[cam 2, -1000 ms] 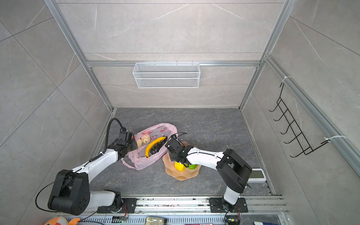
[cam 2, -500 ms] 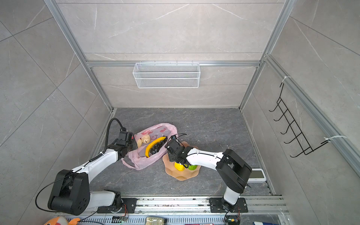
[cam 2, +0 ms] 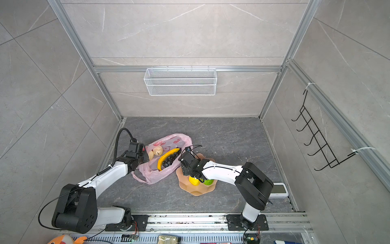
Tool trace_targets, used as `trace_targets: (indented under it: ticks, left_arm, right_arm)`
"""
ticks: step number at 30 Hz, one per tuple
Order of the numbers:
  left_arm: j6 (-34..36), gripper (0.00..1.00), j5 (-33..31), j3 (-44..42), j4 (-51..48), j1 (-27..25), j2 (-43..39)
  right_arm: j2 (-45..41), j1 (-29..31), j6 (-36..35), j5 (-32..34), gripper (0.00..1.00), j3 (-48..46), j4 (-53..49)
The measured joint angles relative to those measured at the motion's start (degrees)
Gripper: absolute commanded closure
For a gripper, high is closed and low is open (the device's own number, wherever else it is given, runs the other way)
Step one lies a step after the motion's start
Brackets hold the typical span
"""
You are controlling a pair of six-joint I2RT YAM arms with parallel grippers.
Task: Take the fake fruits out of the plastic bag
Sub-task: 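Lower the orange into the bowl and open the right gripper, then reach the right gripper down into the bag beside the banana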
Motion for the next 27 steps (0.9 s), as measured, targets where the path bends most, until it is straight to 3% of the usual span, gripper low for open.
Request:
trace_targets:
  ticks: [13,27]
  left_arm:
    - [-0.04,0.99,1.18,0.0,0.04,0.0,-0.04]
    - [-1.36,1.0,2.8,-0.17,0.09,0.0,-2.73]
  right_arm:
    - [-4.81,1.42,0.72,1.18,0.26,3.54,-1.84]
    - [-0.39,3.13,3.13,-1.92,0.26,10.51,1.16]
